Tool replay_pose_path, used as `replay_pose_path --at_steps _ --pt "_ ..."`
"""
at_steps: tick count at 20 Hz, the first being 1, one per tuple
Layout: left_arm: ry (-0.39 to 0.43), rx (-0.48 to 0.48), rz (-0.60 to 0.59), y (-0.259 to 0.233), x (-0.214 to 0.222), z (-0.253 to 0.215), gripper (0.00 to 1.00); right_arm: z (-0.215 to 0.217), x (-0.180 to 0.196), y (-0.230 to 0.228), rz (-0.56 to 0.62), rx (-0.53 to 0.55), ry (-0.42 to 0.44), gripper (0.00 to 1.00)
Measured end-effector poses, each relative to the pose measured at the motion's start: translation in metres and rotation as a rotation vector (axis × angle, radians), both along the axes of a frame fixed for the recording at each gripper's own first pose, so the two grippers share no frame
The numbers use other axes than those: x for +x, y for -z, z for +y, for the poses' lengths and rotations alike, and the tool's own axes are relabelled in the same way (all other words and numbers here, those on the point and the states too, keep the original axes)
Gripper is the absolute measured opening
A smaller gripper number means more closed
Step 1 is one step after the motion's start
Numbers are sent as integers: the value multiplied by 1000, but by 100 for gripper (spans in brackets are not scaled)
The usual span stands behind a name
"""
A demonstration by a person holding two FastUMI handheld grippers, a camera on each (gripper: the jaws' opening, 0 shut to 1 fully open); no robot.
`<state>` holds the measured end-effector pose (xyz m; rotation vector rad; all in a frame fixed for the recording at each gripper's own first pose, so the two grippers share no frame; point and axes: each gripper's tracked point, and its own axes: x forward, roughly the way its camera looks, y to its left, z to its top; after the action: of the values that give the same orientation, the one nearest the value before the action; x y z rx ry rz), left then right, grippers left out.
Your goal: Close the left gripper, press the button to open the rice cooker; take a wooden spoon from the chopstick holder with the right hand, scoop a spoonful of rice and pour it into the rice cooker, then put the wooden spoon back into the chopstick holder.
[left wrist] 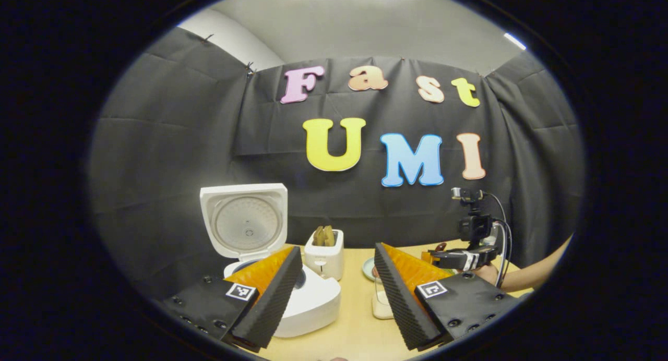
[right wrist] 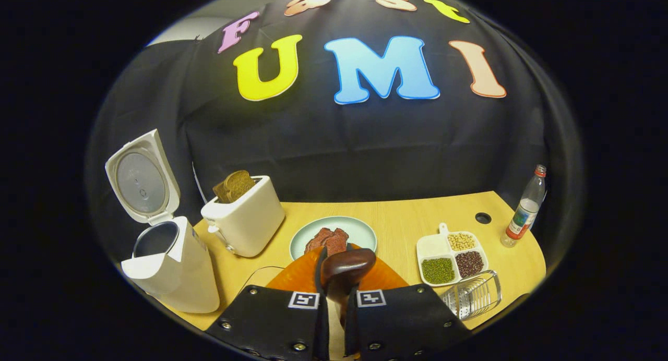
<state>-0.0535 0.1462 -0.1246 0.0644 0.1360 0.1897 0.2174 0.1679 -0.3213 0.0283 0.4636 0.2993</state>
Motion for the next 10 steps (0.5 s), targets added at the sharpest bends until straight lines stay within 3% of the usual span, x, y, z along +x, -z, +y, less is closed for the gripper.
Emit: replay_pose_path --at_steps 3,6,10 --pt "-15 2 22 5 -5 22 96 25 -9 11 15 20 -18 12" --pt "-24 -3 34 9 -7 39 96 53 -26 22 72 106 -51 12" --pt "-28 -4 32 10 -8 46 96 53 -28 29 196 358 36 12"
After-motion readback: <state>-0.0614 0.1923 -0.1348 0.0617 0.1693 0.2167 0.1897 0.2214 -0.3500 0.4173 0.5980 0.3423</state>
